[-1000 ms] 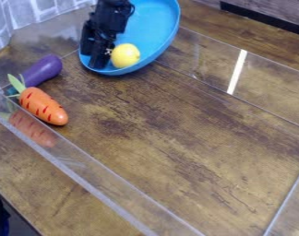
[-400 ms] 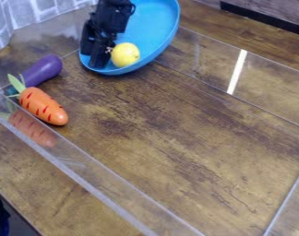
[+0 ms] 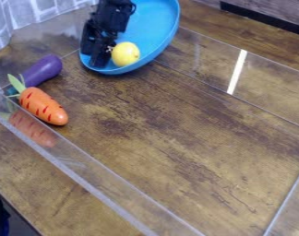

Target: Remove the purple eggplant from the blue tray and put it on the table

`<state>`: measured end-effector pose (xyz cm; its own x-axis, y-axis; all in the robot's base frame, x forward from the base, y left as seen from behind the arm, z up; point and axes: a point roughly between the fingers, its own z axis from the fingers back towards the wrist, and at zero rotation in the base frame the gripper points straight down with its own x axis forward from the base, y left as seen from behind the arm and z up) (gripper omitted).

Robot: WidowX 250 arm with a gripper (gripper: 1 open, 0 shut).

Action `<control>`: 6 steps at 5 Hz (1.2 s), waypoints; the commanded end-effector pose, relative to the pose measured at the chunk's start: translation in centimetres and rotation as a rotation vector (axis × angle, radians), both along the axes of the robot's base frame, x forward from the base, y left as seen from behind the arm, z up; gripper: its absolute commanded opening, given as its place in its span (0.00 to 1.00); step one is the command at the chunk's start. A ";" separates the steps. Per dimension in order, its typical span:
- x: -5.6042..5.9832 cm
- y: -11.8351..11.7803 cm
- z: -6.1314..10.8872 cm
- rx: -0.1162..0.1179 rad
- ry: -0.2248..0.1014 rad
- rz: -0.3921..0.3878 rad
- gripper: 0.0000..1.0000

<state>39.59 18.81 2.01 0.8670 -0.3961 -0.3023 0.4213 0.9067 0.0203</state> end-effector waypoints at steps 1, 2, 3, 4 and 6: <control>0.4 -0.8 -1.3 -0.035 0.015 -0.034 1.00; 0.5 -0.9 -1.4 -0.039 0.018 -0.031 1.00; 0.6 -1.0 -1.5 -0.041 0.021 -0.030 1.00; 0.7 -1.1 -1.6 -0.044 0.024 -0.030 1.00; 0.9 -1.3 -1.7 -0.046 0.031 -0.030 1.00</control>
<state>40.03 18.85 1.93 0.8684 -0.3875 -0.3094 0.4092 0.9124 0.0059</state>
